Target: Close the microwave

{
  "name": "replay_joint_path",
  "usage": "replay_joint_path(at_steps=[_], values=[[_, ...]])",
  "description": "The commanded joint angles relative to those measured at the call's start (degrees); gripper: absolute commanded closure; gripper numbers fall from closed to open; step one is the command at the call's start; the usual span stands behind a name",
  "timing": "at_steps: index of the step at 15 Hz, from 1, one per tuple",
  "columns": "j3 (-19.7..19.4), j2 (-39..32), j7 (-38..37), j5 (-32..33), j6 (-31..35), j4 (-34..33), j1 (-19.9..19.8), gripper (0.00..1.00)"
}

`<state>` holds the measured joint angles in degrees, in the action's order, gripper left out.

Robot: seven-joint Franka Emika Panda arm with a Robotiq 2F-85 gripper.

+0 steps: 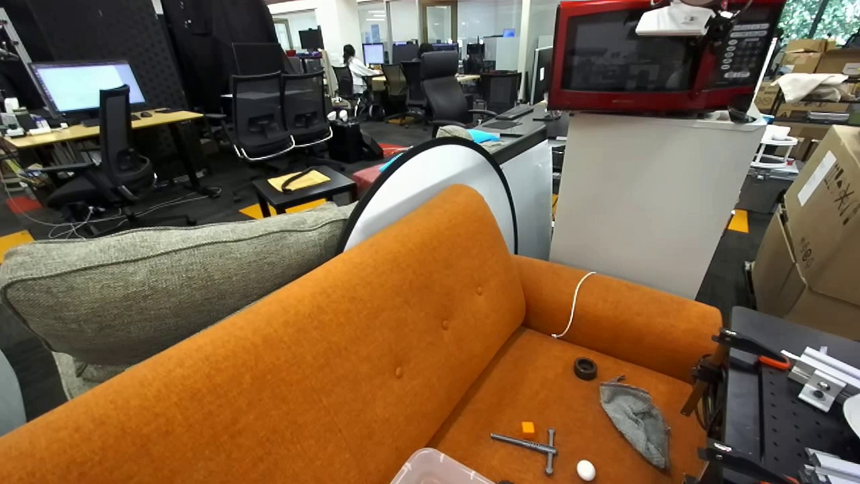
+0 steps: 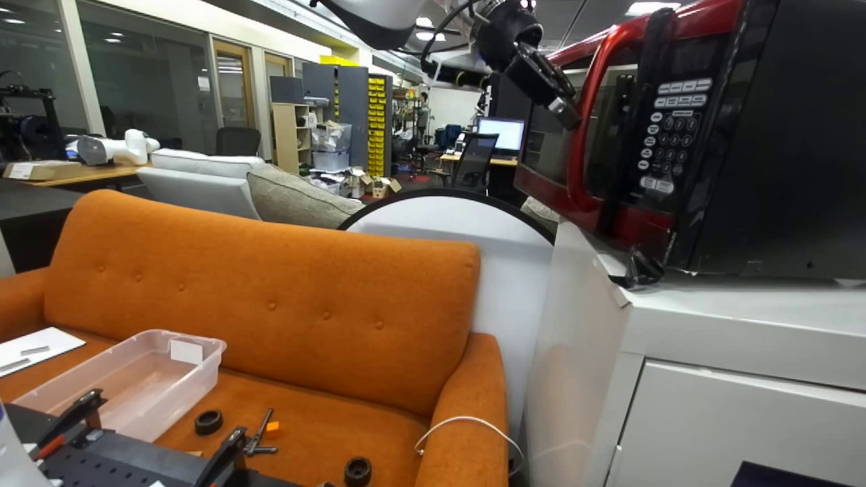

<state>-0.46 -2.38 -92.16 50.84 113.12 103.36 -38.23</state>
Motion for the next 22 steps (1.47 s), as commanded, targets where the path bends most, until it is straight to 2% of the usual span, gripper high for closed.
replay_joint_path(at_steps=[1, 4, 7, 13, 18, 19, 20, 22], values=[[-6.96, -4.80, -1.17, -1.06, -2.31, -7.43, 7.60, 0.93], [-11.47, -6.91, -1.88, -2.44, -4.18, -10.38, 11.79, 0.93], [-14.32, -8.81, -1.86, -5.58, -6.00, -13.22, 13.85, 0.93], [-17.87, -12.64, -2.35, -11.65, -7.96, -18.83, 14.91, 0.93], [-19.03, -14.64, -4.27, -11.83, -9.09, -21.67, 15.72, 0.93], [-19.08, -14.76, -3.92, -11.66, -8.58, -21.74, 15.77, 0.84], [-19.02, -14.77, -2.82, -11.53, -7.75, -21.63, 15.76, 0.45], [-18.84, -13.43, -2.62, -10.46, -6.11, -19.75, 16.27, 0.49]])
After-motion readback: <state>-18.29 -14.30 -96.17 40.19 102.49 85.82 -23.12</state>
